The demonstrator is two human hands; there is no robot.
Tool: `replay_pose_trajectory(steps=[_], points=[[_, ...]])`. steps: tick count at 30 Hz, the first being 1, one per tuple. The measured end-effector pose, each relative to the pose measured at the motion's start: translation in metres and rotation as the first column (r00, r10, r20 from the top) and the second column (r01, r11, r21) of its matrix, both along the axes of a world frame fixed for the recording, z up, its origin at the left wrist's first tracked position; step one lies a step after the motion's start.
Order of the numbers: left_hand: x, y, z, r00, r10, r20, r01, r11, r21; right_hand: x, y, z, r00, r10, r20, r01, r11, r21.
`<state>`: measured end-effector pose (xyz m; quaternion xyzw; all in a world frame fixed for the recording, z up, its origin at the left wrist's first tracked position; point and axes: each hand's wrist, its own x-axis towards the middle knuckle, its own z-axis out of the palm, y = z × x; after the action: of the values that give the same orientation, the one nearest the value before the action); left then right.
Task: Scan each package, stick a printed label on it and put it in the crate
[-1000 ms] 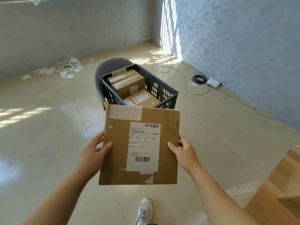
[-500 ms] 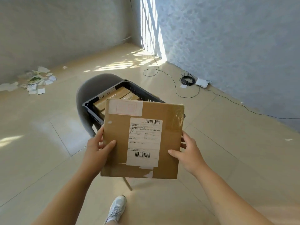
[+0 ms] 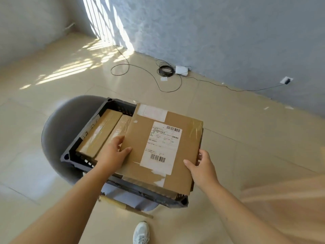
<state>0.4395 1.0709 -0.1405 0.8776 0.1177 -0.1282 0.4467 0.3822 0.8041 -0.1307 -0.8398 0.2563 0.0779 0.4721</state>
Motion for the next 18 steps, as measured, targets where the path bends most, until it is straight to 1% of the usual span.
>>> replay_pose_trajectory(steps=[2,5,8,11,13,16,18], points=[[0.014,-0.001,-0.018,0.996,-0.049,-0.077,0.05,0.999,0.007,0.002,0.005,-0.008,0.998,-0.02,-0.062,0.016,0.998,-0.056],[0.025,0.0,-0.041,0.982,-0.121,-0.148,0.14,0.983,0.121,0.007,0.011,-0.019,0.989,-0.034,-0.143,0.015,0.992,-0.126],[0.03,0.004,-0.056,0.969,-0.192,-0.157,0.224,0.949,0.222,0.016,0.018,-0.027,0.975,-0.01,-0.22,-0.038,0.976,-0.213],[0.032,0.008,-0.064,0.94,-0.264,-0.218,0.322,0.899,0.297,0.027,0.026,-0.031,0.944,0.054,-0.325,-0.137,0.961,-0.239],[0.032,0.01,-0.067,0.91,-0.315,-0.269,0.394,0.858,0.329,0.031,0.03,-0.036,0.9,0.128,-0.417,-0.234,0.948,-0.214],[0.028,0.01,-0.067,0.876,-0.352,-0.33,0.458,0.824,0.334,0.031,0.035,-0.041,0.789,0.247,-0.562,-0.385,0.912,-0.14],[0.023,0.01,-0.064,0.86,-0.372,-0.349,0.484,0.811,0.328,0.027,0.035,-0.042,0.748,0.31,-0.587,-0.471,0.871,-0.14]])
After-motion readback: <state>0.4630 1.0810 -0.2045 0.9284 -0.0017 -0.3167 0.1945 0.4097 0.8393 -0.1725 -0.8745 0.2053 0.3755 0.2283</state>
